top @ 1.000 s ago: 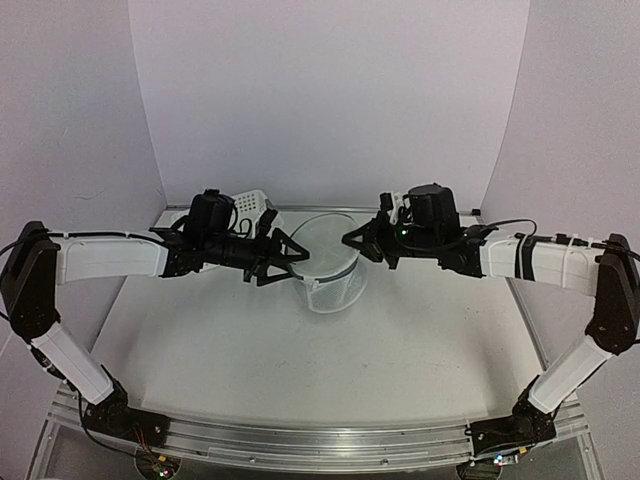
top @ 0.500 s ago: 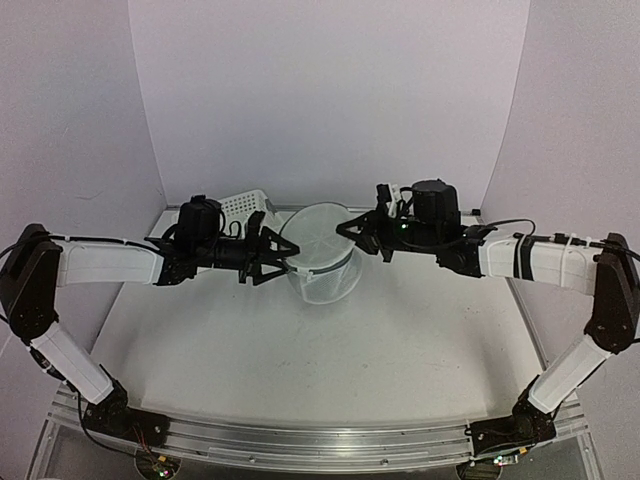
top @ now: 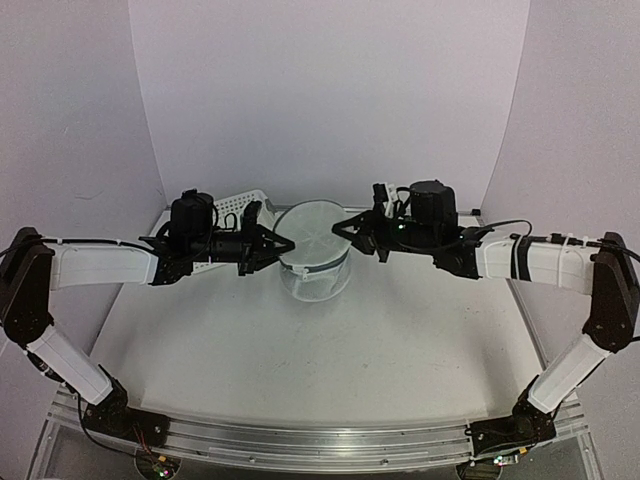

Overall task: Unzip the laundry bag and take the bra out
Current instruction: Pass from the right arm to the left

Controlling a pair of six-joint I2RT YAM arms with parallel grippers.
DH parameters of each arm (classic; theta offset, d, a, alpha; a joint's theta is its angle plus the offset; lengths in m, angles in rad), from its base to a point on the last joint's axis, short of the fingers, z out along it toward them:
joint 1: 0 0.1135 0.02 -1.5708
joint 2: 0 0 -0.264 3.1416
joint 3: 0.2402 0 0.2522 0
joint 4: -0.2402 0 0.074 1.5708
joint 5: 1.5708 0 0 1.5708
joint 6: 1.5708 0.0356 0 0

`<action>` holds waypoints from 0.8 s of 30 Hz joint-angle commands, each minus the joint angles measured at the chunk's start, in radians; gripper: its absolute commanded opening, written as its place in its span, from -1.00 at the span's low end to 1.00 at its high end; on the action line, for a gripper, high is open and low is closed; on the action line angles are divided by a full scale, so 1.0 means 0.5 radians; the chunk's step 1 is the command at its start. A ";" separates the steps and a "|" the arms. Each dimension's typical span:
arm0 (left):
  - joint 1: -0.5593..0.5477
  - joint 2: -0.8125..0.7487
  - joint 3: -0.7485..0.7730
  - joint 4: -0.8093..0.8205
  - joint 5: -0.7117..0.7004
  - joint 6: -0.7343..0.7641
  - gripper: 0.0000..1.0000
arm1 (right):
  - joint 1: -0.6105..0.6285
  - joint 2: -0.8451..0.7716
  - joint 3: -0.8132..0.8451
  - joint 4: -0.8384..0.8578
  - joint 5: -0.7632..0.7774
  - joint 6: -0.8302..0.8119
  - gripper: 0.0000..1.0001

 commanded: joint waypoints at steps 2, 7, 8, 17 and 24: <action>0.007 -0.091 0.003 0.140 0.022 -0.015 -0.99 | 0.017 0.022 -0.001 0.159 -0.039 -0.008 -1.00; 0.010 -0.088 -0.020 0.141 -0.017 -0.025 -1.00 | 0.017 0.037 -0.021 0.156 -0.039 -0.037 -1.00; 0.010 -0.088 -0.028 0.140 -0.025 -0.030 -1.00 | 0.017 0.037 -0.029 0.155 -0.039 -0.046 -1.00; 0.091 -0.106 -0.068 0.139 -0.082 -0.076 -1.00 | 0.021 -0.019 -0.117 0.068 0.029 -0.184 -0.42; 0.096 -0.084 -0.135 0.137 -0.178 -0.182 -1.00 | 0.058 -0.116 -0.109 -0.222 0.174 -0.407 -0.07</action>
